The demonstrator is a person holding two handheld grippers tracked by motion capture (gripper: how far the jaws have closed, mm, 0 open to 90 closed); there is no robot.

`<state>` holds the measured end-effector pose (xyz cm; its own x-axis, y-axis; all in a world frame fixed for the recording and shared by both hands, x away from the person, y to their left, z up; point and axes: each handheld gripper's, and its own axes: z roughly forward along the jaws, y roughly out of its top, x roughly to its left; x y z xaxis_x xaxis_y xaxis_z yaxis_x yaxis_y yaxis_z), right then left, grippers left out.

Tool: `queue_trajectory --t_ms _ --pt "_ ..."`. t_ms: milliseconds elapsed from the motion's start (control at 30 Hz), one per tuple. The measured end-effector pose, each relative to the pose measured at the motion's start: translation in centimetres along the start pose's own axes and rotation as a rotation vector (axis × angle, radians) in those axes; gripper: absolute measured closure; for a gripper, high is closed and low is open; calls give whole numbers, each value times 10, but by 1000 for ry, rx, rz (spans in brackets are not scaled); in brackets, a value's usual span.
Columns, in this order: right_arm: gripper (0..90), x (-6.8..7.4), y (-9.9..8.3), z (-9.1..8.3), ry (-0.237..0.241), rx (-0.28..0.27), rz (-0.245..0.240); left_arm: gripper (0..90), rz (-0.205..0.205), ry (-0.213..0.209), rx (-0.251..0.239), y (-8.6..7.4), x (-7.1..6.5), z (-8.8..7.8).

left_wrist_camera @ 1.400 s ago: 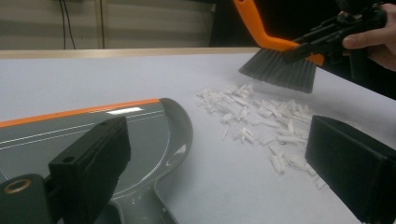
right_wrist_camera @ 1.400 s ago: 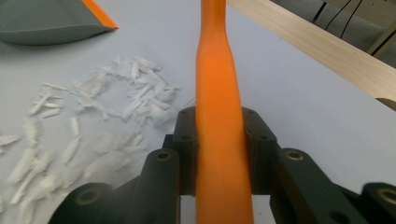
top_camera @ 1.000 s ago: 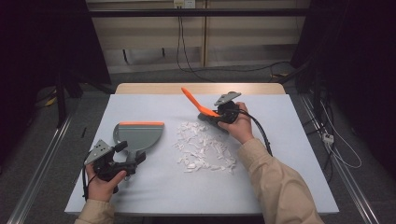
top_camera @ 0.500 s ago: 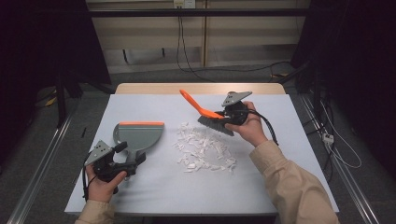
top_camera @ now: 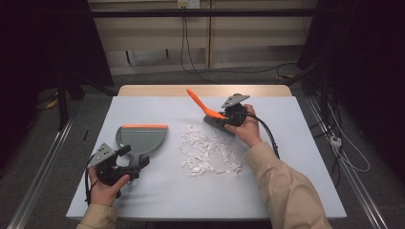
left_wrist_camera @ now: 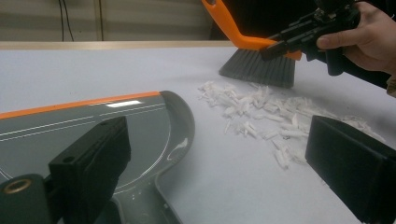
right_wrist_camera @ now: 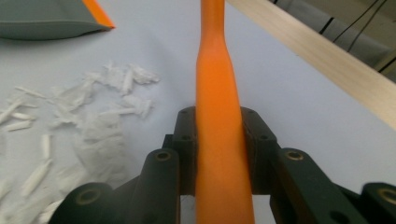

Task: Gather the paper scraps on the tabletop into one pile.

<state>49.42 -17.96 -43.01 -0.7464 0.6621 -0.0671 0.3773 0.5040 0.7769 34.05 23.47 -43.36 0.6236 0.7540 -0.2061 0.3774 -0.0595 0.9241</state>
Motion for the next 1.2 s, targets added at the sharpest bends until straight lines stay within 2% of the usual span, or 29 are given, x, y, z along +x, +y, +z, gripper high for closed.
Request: queue_trajectory --t_ms 67,133,167,233,267,300,367,467,600,667,733,967,1000,1067,1133,1200 --pt "711 5 0 -1 30 12 -9 66 4 0 1 0 0 0" --pt "711 12 2 -3 57 40 -52 66 2 -1 -2 0 0 0" --pt "711 15 3 -6 86 46 -54 66 3 -1 -3 0 0 -1" --pt "712 19 5 -12 177 32 -39 66 1 3 -8 1 0 -2" --pt "712 23 7 -16 178 31 -64 66 -3 4 -15 1 0 -3" --pt "711 24 9 -20 154 24 -90 66 0 4 -13 1 0 -3" --pt "712 18 11 -27 155 -22 -46 66 -2 6 -14 1 0 -4" --pt "712 11 13 -30 104 -64 -22 61 -5 7 -22 2 -1 -4" --pt "712 8 15 -18 79 -93 -2 60 -6 9 -21 1 0 -4" --pt "712 6 17 -9 80 -105 14 60 -13 9 -23 1 0 -3" --pt "712 6 20 1 84 -101 10 59 -13 9 -24 1 1 -3" --pt "712 8 33 33 61 -77 -66 59 -18 9 -17 1 3 -1" --pt "712 8 34 37 71 -75 -67 59 -19 9 -16 0 3 -1" --pt "711 11 35 44 66 -49 -109 59 -25 12 -18 0 3 0" --pt "712 13 35 48 107 -59 -103 60 -24 15 -14 0 4 -1" --pt "711 18 35 47 128 -53 -134 60 -18 17 -8 -1 5 -2"
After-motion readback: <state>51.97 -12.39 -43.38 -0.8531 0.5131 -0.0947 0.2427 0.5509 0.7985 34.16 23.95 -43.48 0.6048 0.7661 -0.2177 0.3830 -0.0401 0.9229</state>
